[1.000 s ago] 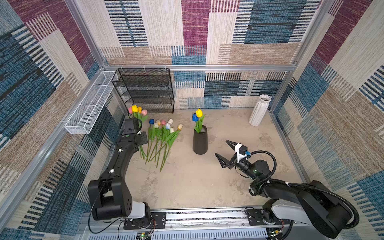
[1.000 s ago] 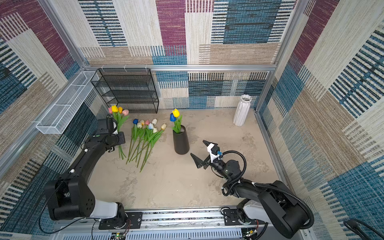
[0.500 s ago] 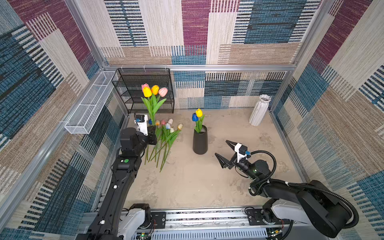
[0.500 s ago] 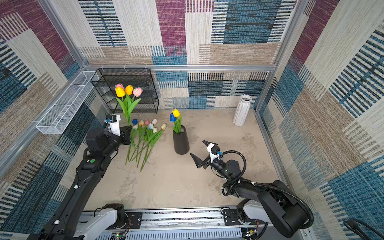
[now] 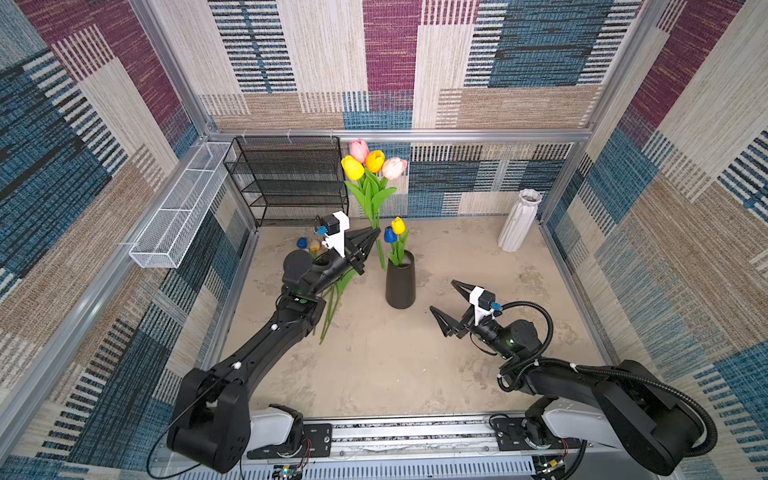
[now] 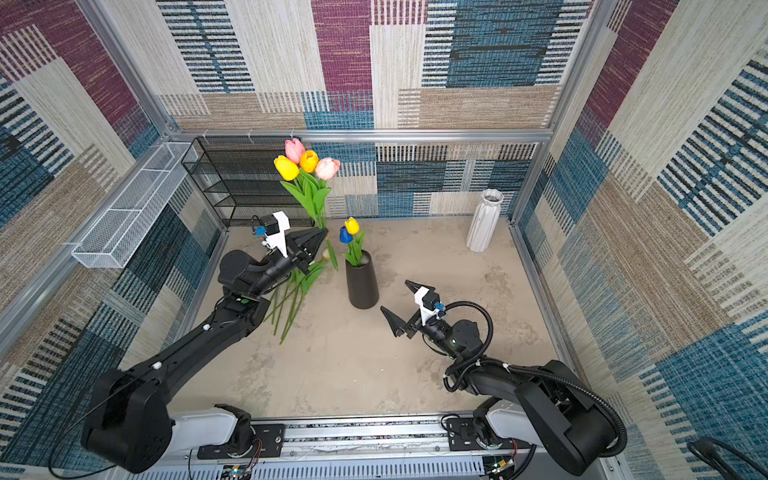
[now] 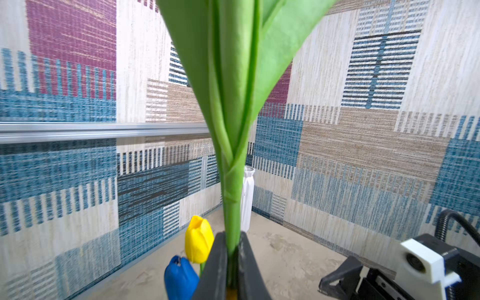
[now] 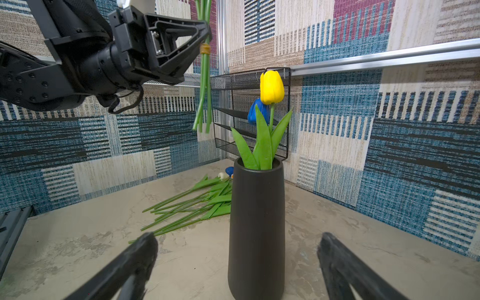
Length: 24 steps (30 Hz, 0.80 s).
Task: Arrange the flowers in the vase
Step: 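Lift the tulip bundle with the left gripper and carry it over the vase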
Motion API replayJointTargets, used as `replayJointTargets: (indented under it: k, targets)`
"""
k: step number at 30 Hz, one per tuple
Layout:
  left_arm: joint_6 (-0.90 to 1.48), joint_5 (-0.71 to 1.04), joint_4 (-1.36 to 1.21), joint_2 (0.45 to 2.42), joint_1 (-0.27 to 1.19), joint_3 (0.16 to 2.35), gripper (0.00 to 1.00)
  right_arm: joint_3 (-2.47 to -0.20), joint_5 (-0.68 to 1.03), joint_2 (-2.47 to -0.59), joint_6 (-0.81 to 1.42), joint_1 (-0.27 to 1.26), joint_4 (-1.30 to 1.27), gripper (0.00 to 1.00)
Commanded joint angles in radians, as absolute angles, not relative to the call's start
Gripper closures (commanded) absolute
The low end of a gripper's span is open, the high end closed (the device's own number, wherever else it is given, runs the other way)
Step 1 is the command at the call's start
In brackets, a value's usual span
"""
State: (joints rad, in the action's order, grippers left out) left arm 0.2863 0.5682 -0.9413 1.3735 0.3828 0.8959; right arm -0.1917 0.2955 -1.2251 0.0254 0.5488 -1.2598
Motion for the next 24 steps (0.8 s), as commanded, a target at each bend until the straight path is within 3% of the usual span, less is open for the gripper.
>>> replayJointTargets:
  k: [1,12,24]
  targets:
    - [0.308,0.602,-1.126,1.438,0.432,0.955,1.0,-0.189,0.295,-1.215,0.029,0.549,-1.301,0.0]
    - [0.138,0.472,-0.988,1.547,0.465,1.011,1.0,-0.183,0.29,-1.202,0.027,0.549,-1.299,0.0]
    - [0.134,0.429,-1.058,1.629,0.474,0.983,1.0,-0.184,0.287,-1.215,0.023,0.549,-1.304,0.0]
